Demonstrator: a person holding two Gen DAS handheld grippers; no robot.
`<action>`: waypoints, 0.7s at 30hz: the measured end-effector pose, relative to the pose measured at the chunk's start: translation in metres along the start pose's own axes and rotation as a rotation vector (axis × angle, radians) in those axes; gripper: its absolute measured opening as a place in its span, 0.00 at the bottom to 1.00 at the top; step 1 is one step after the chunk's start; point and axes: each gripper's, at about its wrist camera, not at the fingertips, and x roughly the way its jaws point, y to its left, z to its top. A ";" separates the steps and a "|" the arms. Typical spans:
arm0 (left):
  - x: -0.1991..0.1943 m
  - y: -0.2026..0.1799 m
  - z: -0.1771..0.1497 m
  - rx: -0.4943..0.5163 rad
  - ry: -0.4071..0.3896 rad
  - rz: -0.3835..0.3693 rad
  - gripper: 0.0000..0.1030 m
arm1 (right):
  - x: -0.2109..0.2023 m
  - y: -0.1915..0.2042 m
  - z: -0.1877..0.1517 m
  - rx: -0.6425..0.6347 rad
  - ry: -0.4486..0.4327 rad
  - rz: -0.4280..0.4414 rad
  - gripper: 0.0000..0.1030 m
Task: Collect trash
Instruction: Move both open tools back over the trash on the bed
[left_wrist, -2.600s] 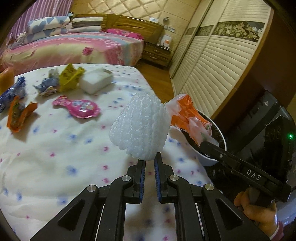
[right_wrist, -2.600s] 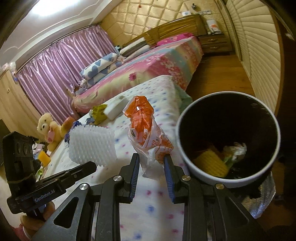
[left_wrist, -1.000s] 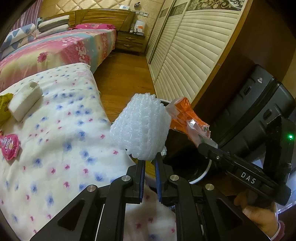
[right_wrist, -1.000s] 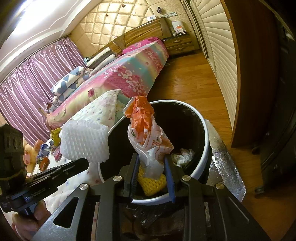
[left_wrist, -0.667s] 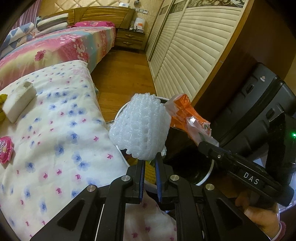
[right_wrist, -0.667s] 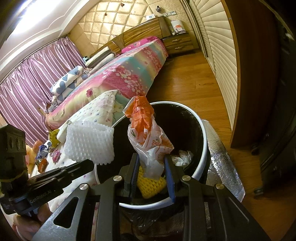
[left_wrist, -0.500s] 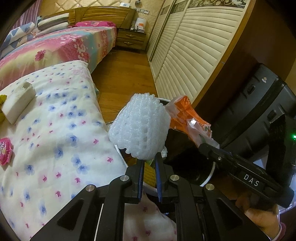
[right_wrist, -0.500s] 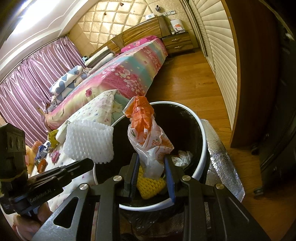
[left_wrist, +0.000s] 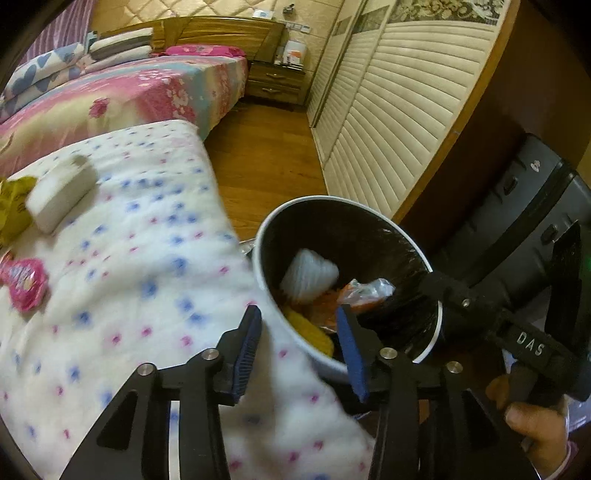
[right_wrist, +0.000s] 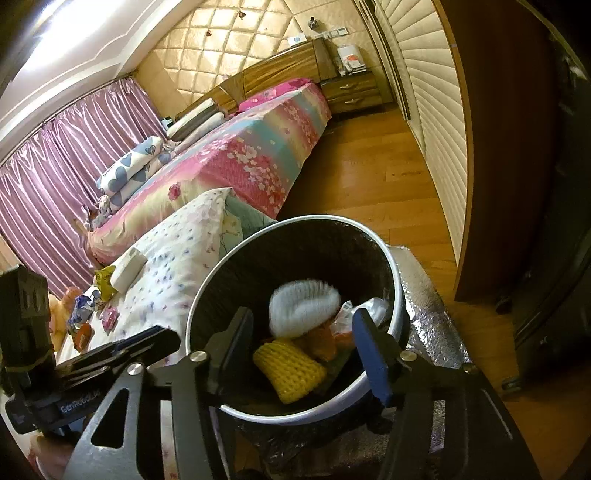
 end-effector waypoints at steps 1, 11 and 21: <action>-0.004 0.003 -0.003 -0.008 -0.003 0.005 0.44 | -0.001 0.001 0.000 -0.002 -0.002 0.001 0.64; -0.051 0.049 -0.038 -0.145 -0.037 0.062 0.53 | 0.001 0.029 -0.007 -0.030 0.007 0.055 0.84; -0.109 0.100 -0.065 -0.250 -0.104 0.150 0.58 | 0.007 0.083 -0.023 -0.129 0.045 0.133 0.85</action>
